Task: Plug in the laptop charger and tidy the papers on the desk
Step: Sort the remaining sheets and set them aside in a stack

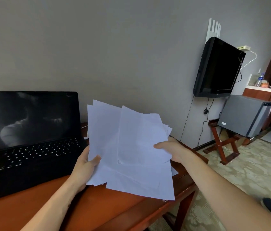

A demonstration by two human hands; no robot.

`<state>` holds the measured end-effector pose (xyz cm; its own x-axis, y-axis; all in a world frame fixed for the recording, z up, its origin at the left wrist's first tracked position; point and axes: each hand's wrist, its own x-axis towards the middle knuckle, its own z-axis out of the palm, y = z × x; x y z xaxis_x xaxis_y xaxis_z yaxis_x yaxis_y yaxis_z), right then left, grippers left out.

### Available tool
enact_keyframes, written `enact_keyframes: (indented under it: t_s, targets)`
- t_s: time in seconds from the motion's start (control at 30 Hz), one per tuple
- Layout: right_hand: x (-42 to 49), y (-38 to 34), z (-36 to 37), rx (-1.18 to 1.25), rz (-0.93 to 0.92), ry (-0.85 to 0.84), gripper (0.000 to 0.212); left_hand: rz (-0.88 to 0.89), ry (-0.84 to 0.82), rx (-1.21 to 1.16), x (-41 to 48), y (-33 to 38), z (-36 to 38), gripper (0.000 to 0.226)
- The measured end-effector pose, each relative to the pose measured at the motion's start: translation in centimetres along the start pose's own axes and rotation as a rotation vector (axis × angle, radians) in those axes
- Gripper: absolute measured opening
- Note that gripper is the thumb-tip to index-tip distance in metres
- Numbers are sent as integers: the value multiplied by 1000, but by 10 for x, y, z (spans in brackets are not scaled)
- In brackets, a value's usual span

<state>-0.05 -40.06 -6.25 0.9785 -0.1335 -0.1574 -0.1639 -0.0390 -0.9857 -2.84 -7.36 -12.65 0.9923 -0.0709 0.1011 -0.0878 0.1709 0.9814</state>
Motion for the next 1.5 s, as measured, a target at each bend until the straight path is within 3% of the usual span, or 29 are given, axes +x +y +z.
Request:
enact_keyframes:
  t_s: [0.17,0.4,0.63,0.87,1.03,1.13,1.23,1.37,1.5]
  targets:
    - [16,22,11,-5,-49,74,65,11,-40,14,1,-2,-1,39]
    - [32,45,39,142,-105,200,43,15,-67,122,3,-2,2,30]
    - [34,64,58,19,-233,264,41,-27,-76,200,13,-12,-2,54]
    - [38,63,41,-279,-248,306,34,-33,-57,207,17,-16,-4,55]
    - [28,66,11,-263,-220,398,27,-7,4,174,17,-16,-3,54]
    - [15,62,0,-143,-112,346,21,4,29,144,17,-17,-5,55]
    - [-3,59,-1,-173,-14,167,17,25,52,133,15,-17,-4,55]
    - [-14,57,17,-240,-60,64,18,51,37,107,13,-16,-3,53]
    - [-11,57,45,-124,-85,45,20,31,-41,52,9,-12,-1,57]
